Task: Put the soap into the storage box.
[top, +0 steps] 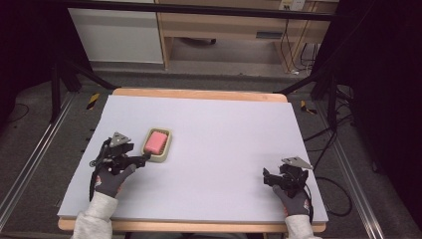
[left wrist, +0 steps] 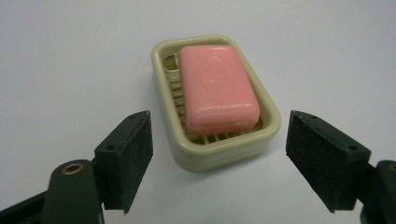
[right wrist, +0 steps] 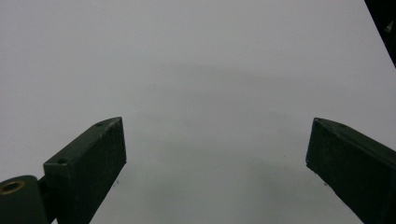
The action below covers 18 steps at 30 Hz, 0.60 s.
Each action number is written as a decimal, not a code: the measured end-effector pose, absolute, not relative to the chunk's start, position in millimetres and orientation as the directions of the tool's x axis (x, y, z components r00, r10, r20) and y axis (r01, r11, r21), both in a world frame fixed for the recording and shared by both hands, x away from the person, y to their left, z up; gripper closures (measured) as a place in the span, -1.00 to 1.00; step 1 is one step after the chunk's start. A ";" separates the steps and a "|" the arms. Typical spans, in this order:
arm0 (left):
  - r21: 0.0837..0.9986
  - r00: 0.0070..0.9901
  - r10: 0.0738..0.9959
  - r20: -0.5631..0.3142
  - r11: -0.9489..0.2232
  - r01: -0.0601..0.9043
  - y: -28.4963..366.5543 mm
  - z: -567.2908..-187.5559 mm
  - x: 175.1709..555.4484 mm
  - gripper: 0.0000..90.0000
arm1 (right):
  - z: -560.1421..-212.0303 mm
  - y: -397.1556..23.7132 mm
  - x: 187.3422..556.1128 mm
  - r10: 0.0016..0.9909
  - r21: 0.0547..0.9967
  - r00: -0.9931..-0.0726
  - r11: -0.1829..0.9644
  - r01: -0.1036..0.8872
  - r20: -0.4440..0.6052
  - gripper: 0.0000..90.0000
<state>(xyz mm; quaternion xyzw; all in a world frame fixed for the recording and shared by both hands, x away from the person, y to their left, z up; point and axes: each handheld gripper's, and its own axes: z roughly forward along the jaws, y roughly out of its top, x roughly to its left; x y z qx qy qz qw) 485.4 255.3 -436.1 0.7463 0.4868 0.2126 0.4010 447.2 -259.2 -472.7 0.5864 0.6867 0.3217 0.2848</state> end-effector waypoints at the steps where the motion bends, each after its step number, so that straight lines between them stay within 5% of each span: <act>1: 0.806 0.436 0.897 -0.073 -0.204 0.556 255.3 -436.1 485.4 -0.49 | -472.7 -259.2 447.2 0.989 0.776 -0.150 0.105 0.622 -0.014 -0.88; 18: 0.797 0.363 0.926 -0.100 -0.144 0.586 291.4 -460.5 458.6 -0.50 | -474.2 -264.1 446.6 0.990 0.774 -0.138 0.116 0.623 -0.037 -0.89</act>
